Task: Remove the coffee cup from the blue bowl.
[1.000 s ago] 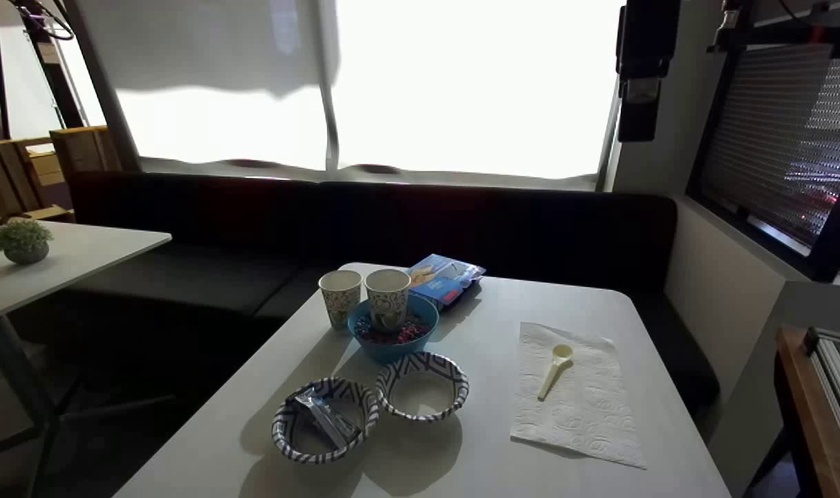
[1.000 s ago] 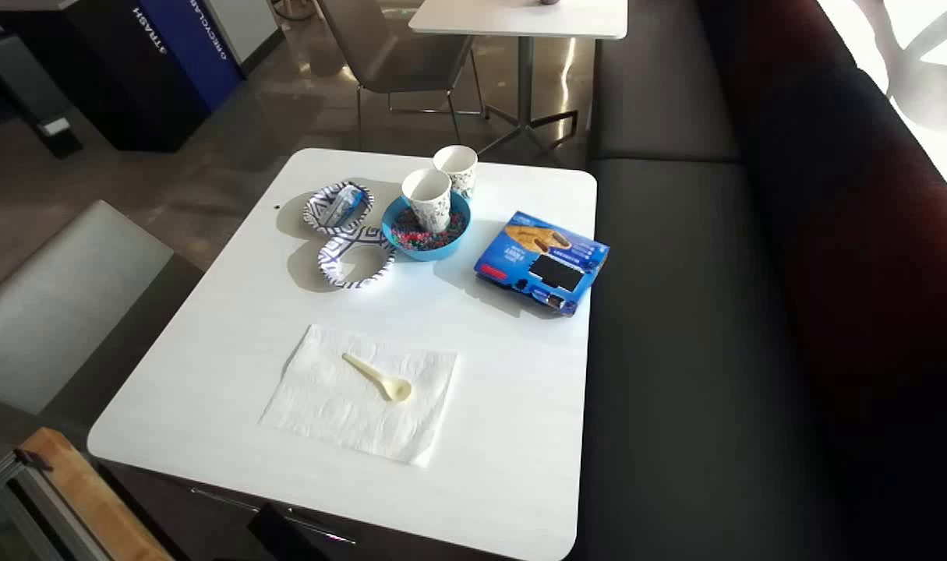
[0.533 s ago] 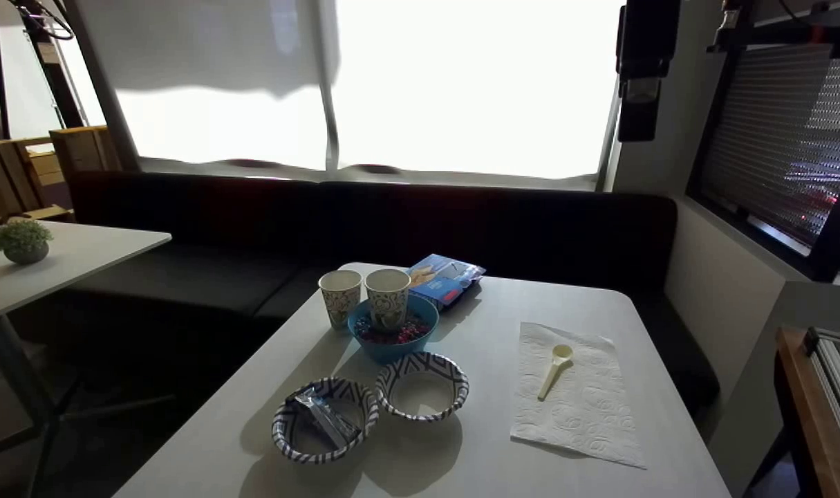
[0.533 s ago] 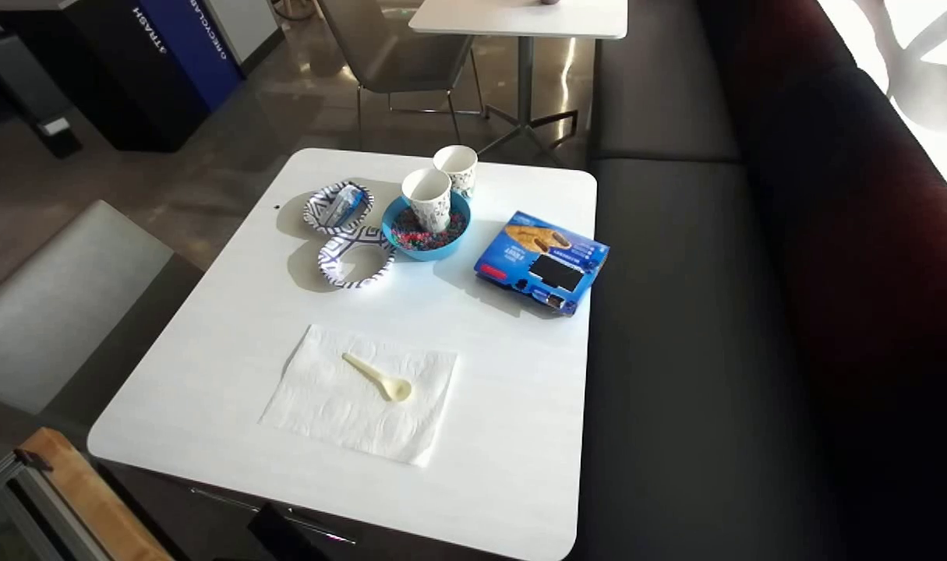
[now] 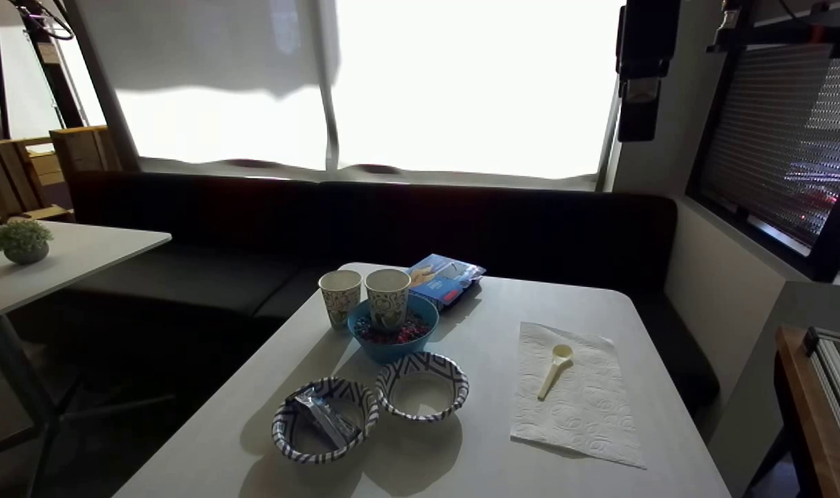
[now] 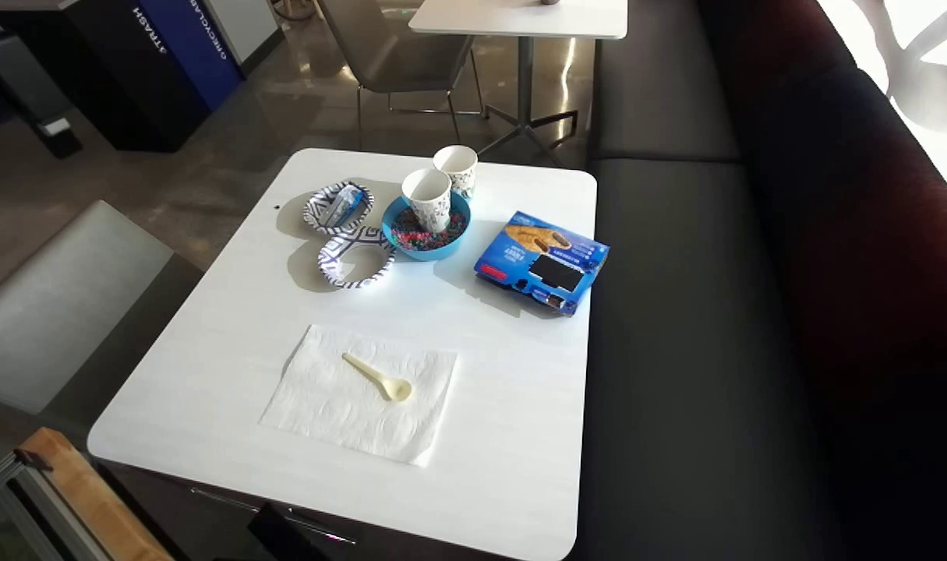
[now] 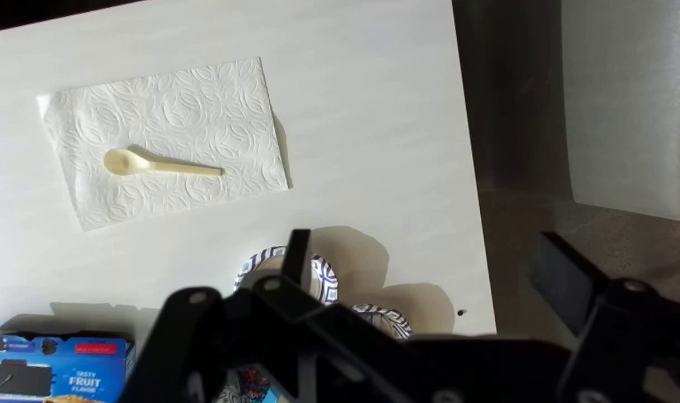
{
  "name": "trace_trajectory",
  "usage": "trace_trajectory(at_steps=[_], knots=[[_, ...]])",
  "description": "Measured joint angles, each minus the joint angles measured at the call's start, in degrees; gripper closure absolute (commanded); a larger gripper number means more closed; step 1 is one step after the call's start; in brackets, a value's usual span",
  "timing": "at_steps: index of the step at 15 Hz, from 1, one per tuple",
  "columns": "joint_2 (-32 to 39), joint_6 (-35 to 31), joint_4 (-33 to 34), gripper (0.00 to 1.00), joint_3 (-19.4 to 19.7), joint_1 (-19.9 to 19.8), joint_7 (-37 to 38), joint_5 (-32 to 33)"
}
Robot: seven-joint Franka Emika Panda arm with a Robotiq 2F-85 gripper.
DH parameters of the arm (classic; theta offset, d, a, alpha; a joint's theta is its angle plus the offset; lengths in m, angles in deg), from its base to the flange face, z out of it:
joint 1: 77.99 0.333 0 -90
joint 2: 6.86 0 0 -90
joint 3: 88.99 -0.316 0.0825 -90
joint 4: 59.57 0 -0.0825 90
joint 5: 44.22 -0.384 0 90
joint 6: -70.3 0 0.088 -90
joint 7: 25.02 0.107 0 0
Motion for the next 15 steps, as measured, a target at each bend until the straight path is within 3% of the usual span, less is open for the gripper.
trace_trajectory(at_steps=[6, 15], knots=[[4.30, -8.46, -0.67, 0.00, 1.06, -2.83, -1.82, 4.00], [21.34, -23.84, 0.79, 0.00, 5.73, -5.13, -13.48, 5.98]])
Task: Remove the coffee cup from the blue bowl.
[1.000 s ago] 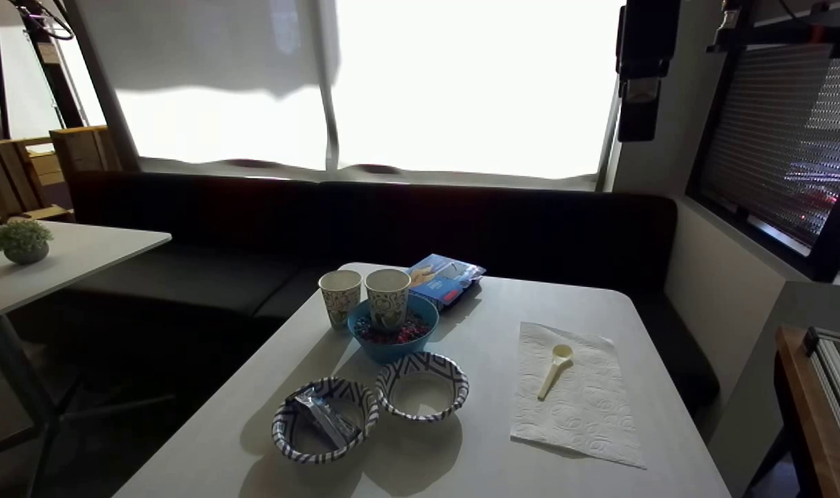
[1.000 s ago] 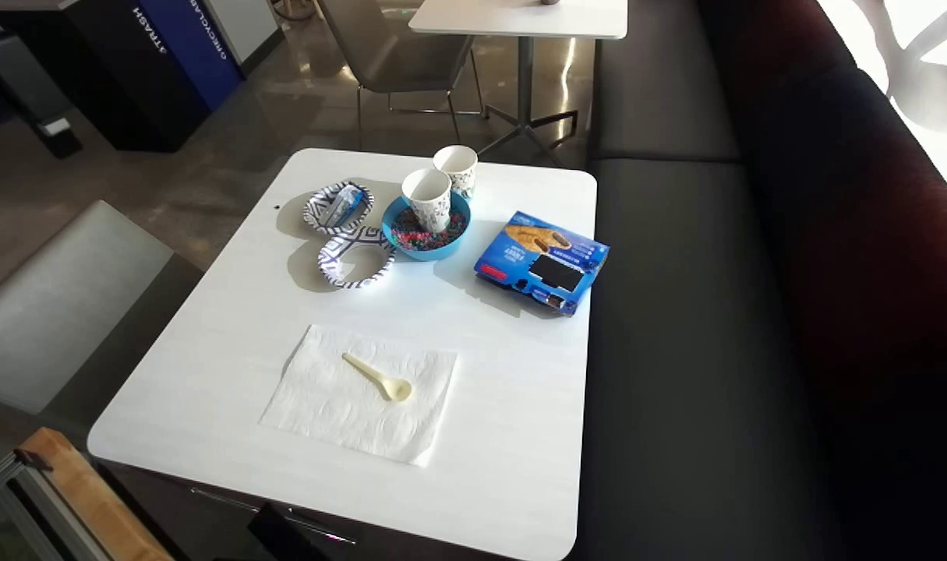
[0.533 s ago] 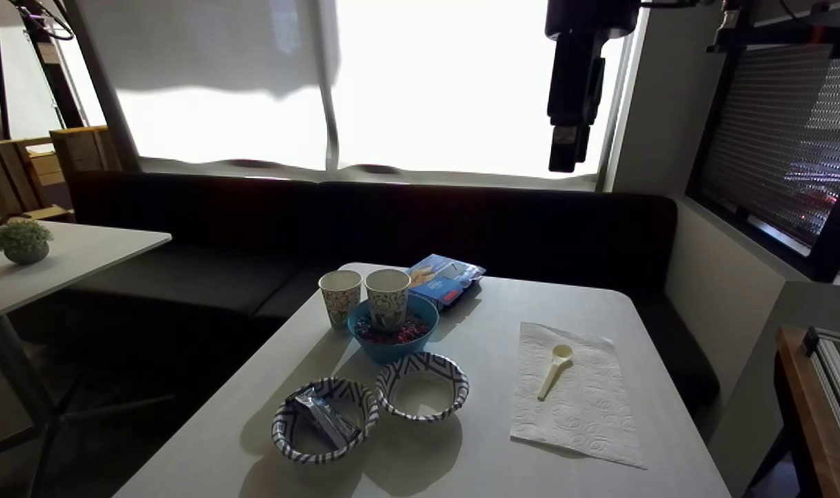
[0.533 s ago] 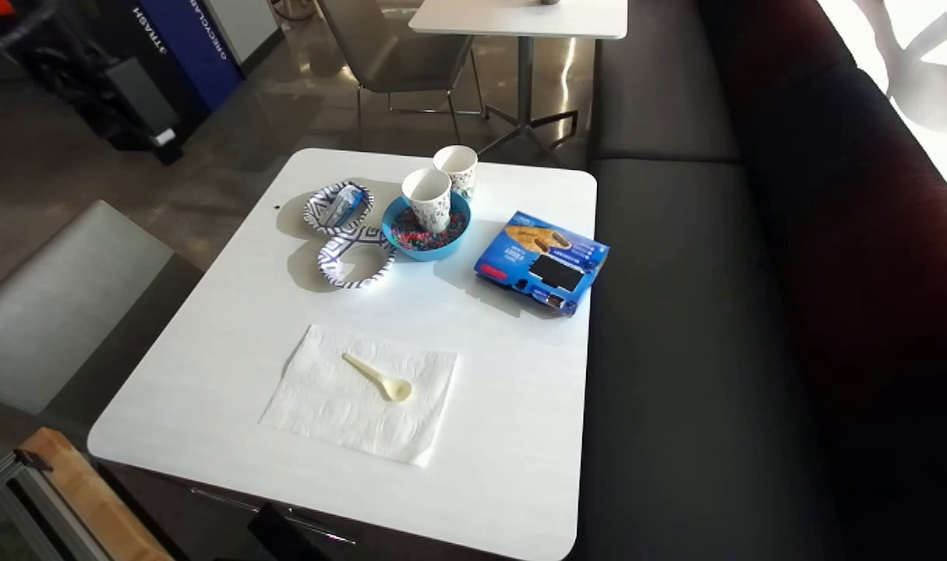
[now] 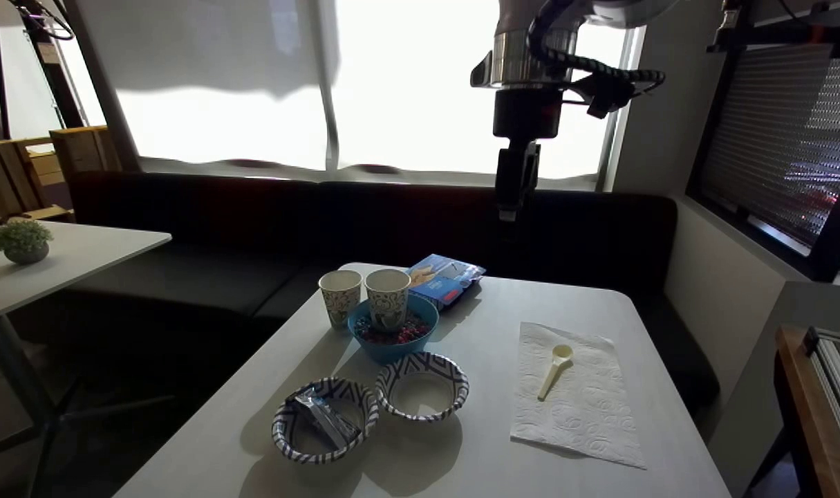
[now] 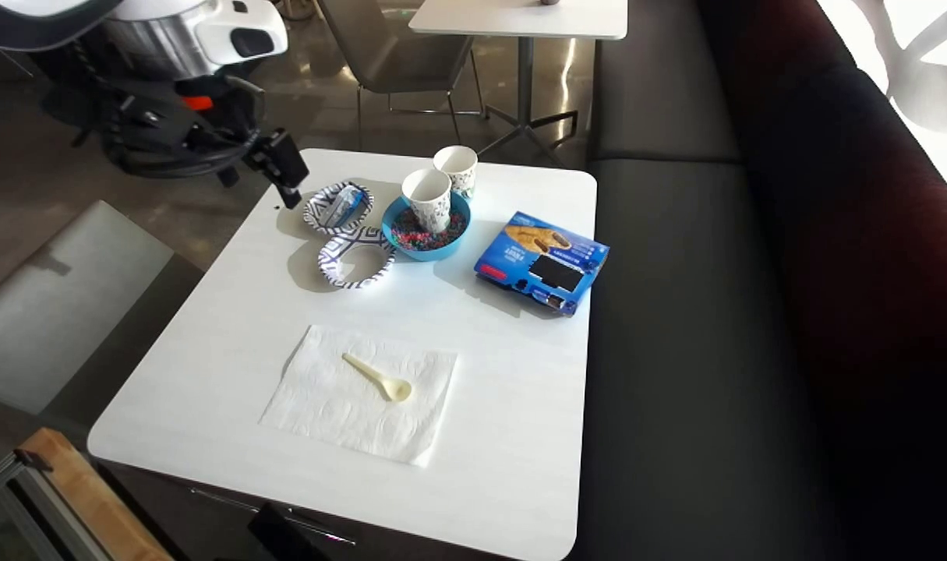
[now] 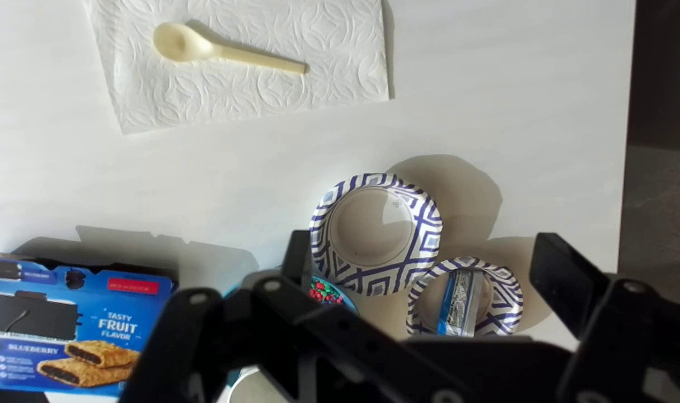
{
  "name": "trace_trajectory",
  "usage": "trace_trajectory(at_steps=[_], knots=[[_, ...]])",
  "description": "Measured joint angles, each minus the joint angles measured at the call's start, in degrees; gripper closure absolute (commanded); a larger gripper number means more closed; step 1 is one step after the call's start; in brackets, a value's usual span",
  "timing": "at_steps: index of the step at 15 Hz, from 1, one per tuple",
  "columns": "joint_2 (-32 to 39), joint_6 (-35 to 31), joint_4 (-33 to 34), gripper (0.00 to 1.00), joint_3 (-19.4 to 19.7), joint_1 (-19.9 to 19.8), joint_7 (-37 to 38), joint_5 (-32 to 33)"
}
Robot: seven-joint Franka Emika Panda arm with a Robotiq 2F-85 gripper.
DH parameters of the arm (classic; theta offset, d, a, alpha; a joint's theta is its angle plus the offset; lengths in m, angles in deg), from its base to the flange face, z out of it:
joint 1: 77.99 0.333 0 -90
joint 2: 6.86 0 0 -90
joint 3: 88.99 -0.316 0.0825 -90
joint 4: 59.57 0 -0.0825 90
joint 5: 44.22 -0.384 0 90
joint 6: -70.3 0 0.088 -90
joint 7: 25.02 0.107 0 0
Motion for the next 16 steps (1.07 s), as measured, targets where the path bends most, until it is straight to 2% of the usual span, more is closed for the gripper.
trace_trajectory(at_steps=[6, 12, 16], knots=[[12.58, -6.52, 9.04, 0.00, 0.87, -1.66, -6.59, 0.58], [22.50, -12.07, 18.66, 0.00, 0.38, -2.20, -9.47, 0.58], [28.01, -13.23, 23.82, 0.00, -0.26, -2.64, -10.17, 0.58]])
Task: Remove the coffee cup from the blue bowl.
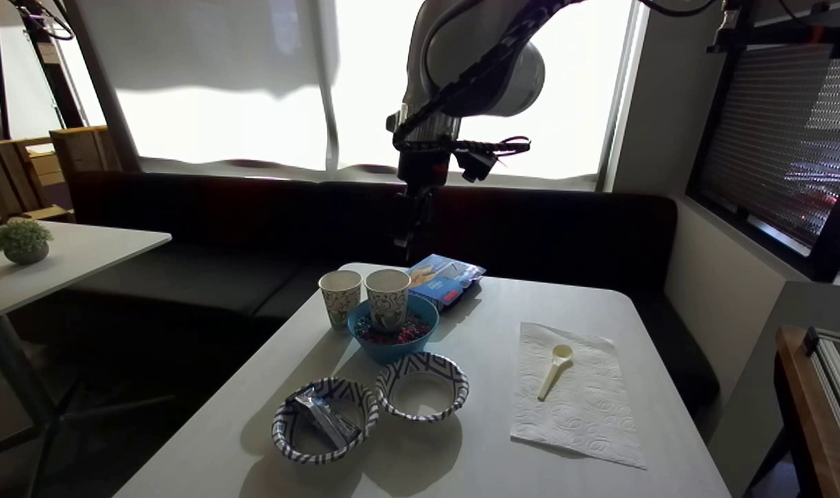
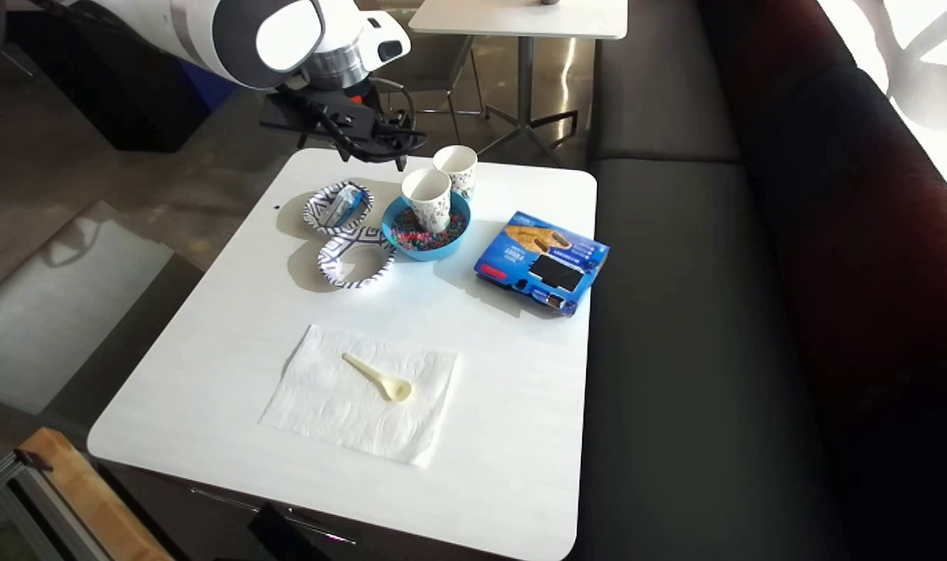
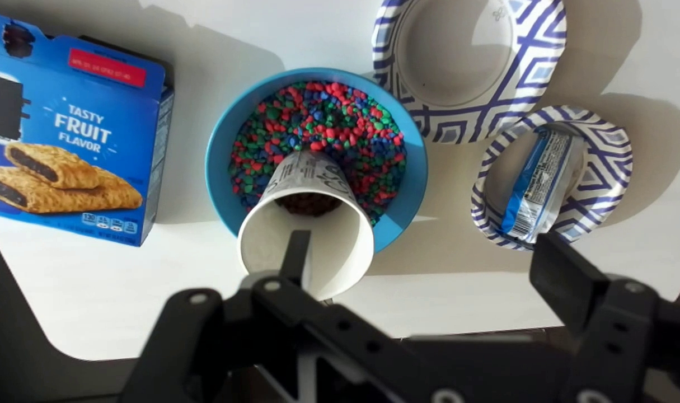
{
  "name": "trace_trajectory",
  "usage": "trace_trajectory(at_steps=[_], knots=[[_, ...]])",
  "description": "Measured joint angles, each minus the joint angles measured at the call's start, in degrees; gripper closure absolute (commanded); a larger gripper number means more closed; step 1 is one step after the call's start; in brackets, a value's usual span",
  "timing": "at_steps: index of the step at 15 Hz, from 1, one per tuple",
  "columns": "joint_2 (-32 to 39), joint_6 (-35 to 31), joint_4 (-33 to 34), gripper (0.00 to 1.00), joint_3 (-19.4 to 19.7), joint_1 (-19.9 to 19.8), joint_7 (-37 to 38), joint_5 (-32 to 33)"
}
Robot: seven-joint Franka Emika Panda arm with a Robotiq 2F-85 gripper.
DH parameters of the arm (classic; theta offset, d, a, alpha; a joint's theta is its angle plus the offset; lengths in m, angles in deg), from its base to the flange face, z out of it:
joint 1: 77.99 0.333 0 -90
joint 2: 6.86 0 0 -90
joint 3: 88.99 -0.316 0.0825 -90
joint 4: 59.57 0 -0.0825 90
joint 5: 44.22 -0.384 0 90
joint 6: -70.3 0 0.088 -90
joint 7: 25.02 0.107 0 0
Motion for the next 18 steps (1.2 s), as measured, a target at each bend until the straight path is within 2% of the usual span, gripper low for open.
trace_trajectory(at_steps=[11, 18], knots=[[1.93, -0.10, 2.30, 0.00, -0.31, -0.26, 1.60, 0.01], [9.45, 0.05, 8.88, 0.00, -0.19, -0.15, 5.43, 1.31]])
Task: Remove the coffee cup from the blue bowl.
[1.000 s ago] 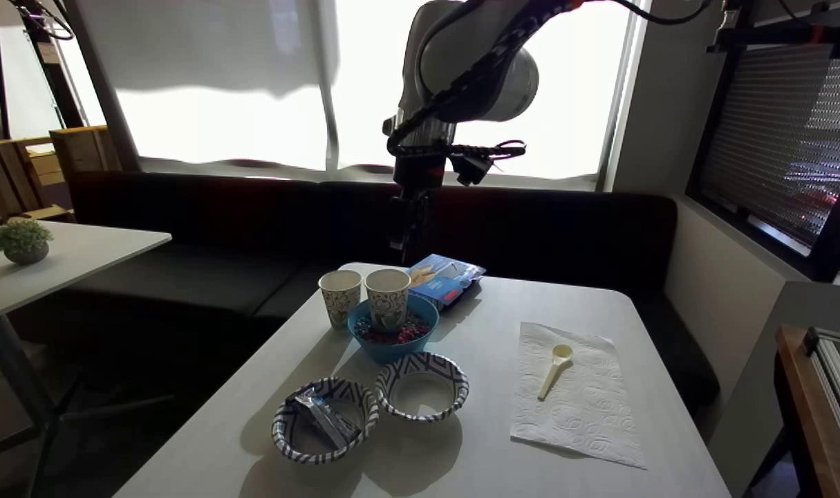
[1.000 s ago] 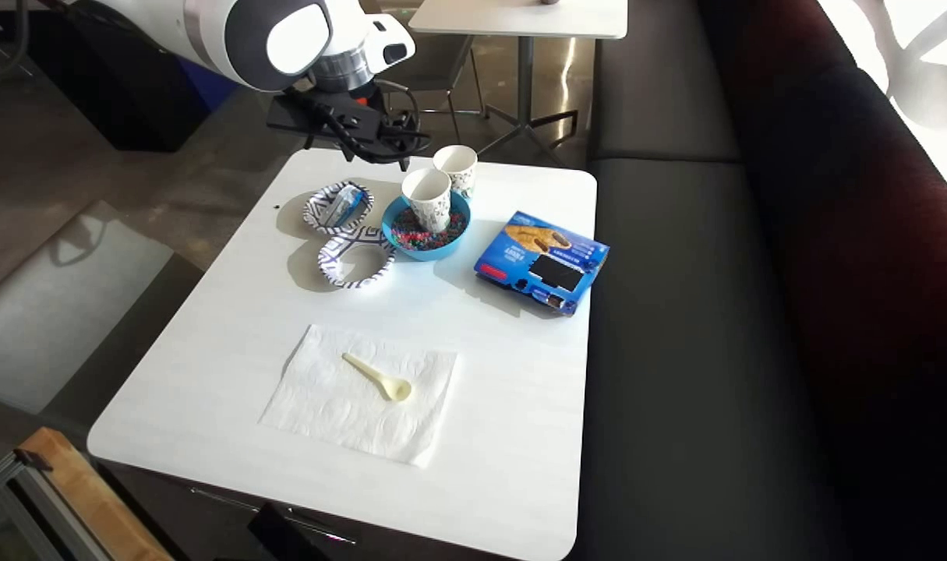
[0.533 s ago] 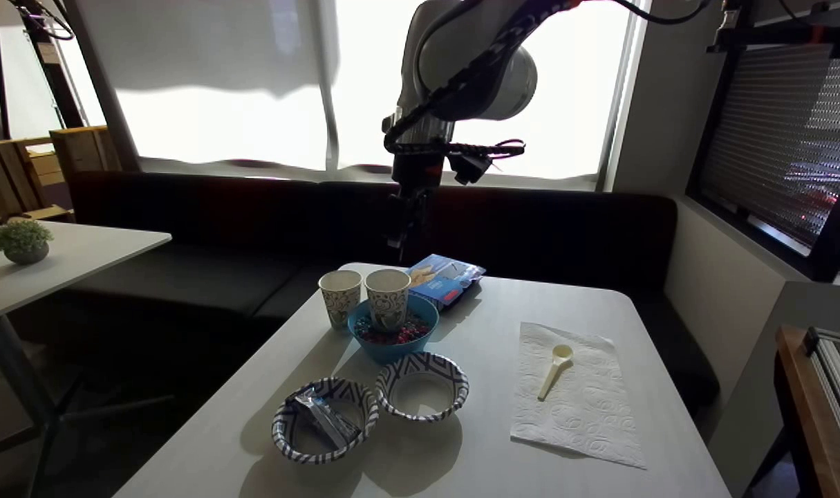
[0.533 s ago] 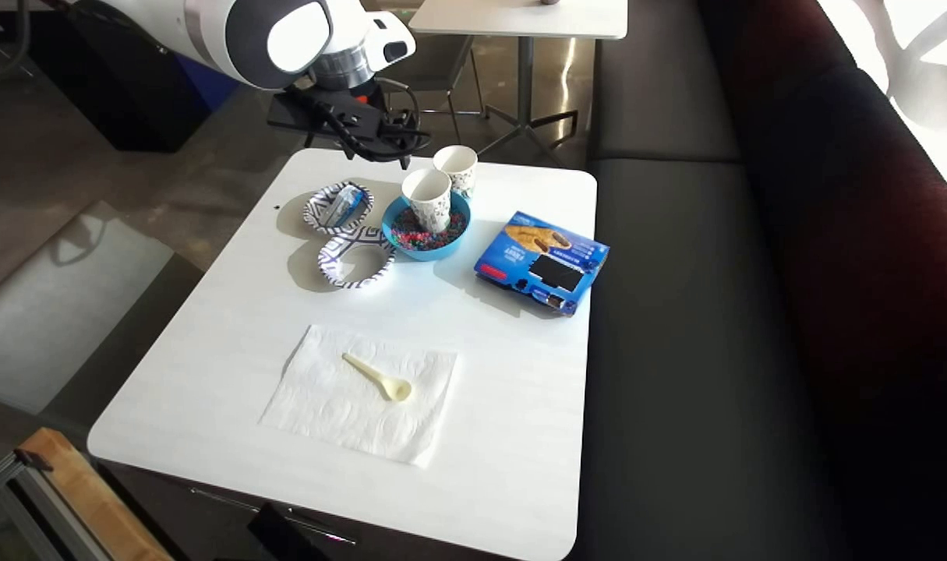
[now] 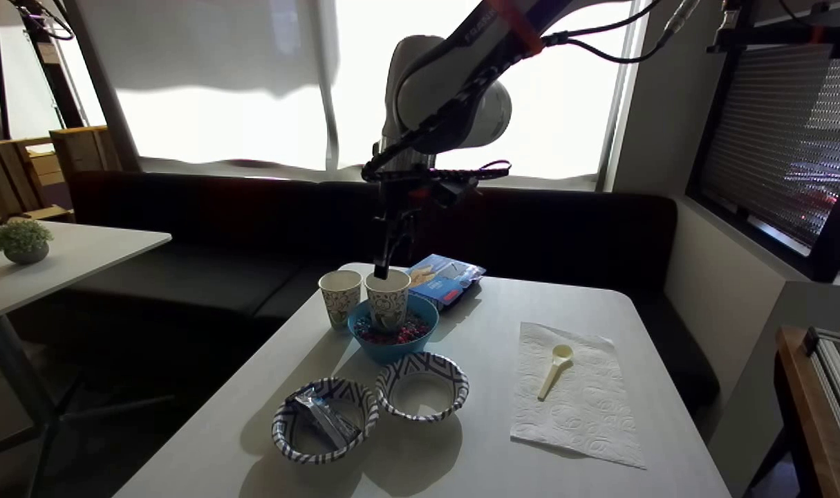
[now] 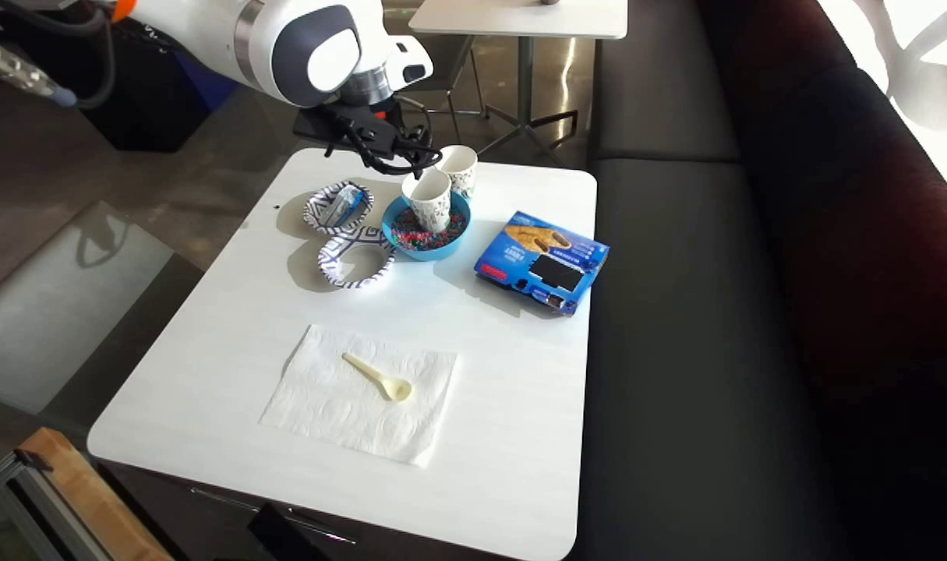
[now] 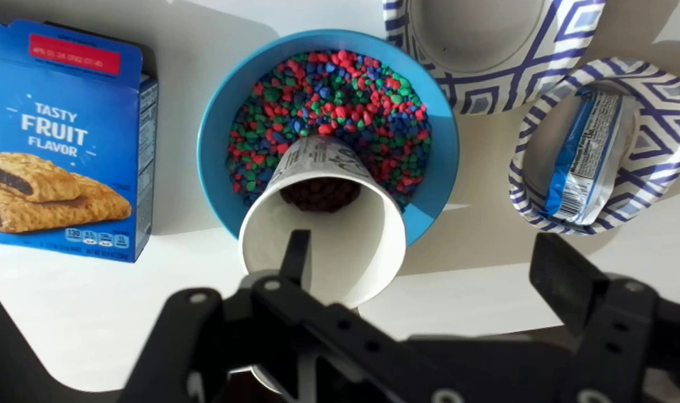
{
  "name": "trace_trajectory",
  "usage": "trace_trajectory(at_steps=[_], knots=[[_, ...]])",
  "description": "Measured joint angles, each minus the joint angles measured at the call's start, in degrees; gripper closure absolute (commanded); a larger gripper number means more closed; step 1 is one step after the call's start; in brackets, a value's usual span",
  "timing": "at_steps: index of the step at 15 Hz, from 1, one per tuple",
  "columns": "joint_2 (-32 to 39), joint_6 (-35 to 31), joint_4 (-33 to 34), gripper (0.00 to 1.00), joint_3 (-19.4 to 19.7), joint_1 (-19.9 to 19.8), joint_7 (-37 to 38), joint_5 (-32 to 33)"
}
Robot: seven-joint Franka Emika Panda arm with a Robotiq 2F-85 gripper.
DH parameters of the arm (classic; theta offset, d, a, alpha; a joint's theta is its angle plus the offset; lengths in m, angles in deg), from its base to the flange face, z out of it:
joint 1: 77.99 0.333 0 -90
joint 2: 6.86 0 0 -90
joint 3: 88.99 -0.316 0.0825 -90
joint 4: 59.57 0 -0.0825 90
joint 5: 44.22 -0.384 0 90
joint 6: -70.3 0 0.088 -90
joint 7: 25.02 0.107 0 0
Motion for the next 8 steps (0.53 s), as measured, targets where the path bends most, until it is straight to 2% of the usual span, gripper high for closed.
trace_trajectory(at_steps=[1, 2, 3, 5, 7, 8], knots=[[1.24, 0.00, 1.09, 0.00, -0.12, 0.01, 0.00, 0.00], [2.46, 0.02, 2.23, 0.24, -0.18, 0.10, 0.02, 0.24], [3.46, 0.06, 3.19, 0.28, -0.17, 0.24, 0.12, 0.56], [5.48, 0.30, 5.16, 0.44, -0.16, 0.59, 0.36, 1.29], [7.08, 0.42, 6.76, 0.48, -0.11, 0.97, 0.54, 2.03], [7.79, 0.43, 7.47, 0.44, 0.06, 1.26, 0.91, 2.77]])
